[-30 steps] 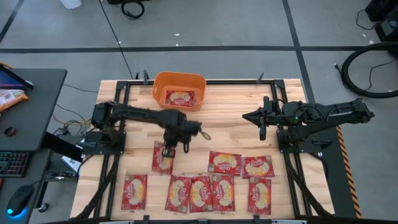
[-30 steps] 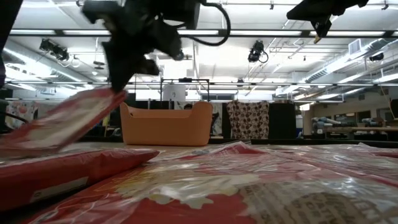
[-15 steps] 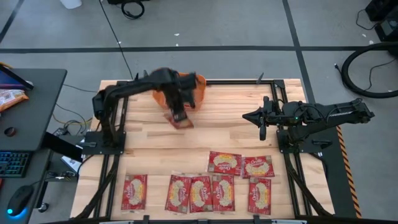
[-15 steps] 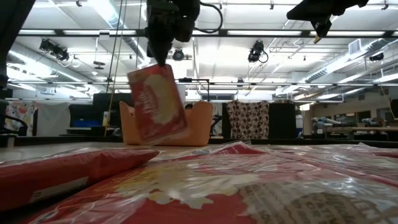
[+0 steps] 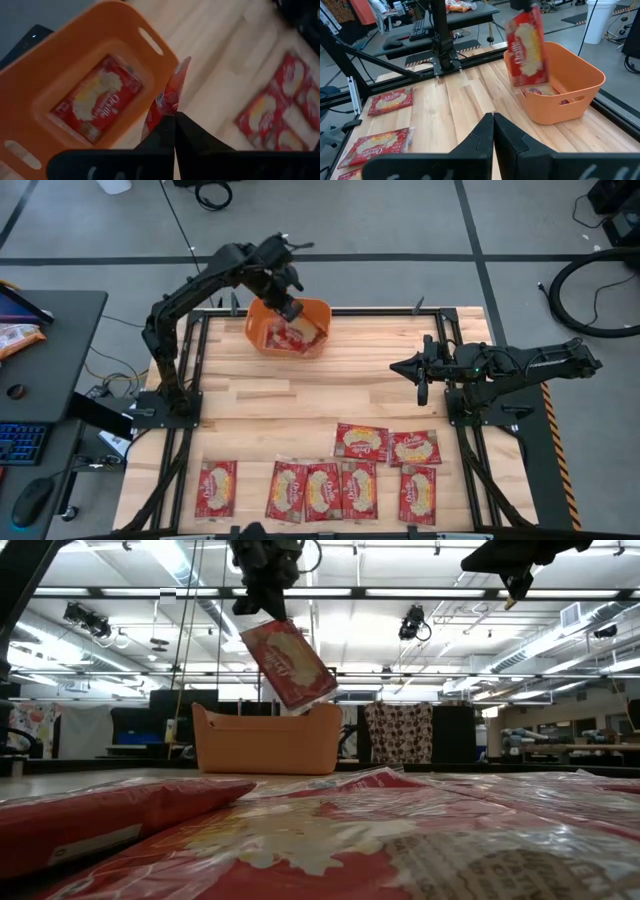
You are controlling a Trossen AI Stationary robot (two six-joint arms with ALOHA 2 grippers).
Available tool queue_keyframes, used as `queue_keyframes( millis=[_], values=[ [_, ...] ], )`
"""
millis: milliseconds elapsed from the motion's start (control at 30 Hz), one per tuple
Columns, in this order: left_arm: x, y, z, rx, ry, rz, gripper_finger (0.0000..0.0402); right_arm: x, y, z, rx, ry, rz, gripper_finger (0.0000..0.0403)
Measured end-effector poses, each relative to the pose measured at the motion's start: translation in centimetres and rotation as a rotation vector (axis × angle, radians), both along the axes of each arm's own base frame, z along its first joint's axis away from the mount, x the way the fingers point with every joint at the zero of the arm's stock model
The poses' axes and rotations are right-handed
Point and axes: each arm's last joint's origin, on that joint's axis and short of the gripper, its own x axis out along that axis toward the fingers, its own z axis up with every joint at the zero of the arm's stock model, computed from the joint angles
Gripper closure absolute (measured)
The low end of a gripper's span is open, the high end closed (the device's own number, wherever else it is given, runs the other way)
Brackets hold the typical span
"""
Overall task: Sort popcorn bags into baskets
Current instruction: Put the red popcorn bag into the orange container
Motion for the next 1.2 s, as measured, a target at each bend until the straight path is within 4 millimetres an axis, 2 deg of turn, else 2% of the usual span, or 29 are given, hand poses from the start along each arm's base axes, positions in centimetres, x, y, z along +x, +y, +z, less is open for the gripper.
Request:
queue_keyframes(
  millis=[167, 267, 433, 567, 733, 867, 1200],
  values=[
    [-0.4, 2.1, 0.0, 0.014, -0.065, 0.101, 0.0401, 0.0, 0.0, 0.0, 0.000, 0.000, 0.000, 0.0386],
    [-0.4, 3.2, -0.7, 0.008, -0.094, 0.163, 0.0401, 0.0, 0.0, 0.0, 0.000, -0.001, 0.000, 0.0386],
    [0.3, 3.6, -4.0, -0.040, -0.069, 0.191, 0.0401, 0.0, 0.0, 0.0, 0.000, -0.001, 0.000, 0.0386],
    [0.7, 3.5, -6.7, -0.149, -0.063, 0.205, 0.0401, 0.0, 0.0, 0.0, 0.001, -0.001, 0.000, 0.0386],
    [-0.4, 4.1, -9.7, -0.180, 0.037, 0.261, 0.0401, 0.0, 0.0, 0.0, 0.011, -0.003, -0.003, 0.0386],
    [-1.2, 4.3, -11.5, -0.128, 0.138, 0.320, 0.0400, 0.0, 0.0, 0.0, 0.033, -0.008, -0.009, 0.0386],
    [-1.5, 4.3, -12.4, -0.055, 0.217, 0.359, 0.0369, 0.0, 0.0, 0.0, 0.040, -0.010, -0.011, 0.0386]
  ],
)
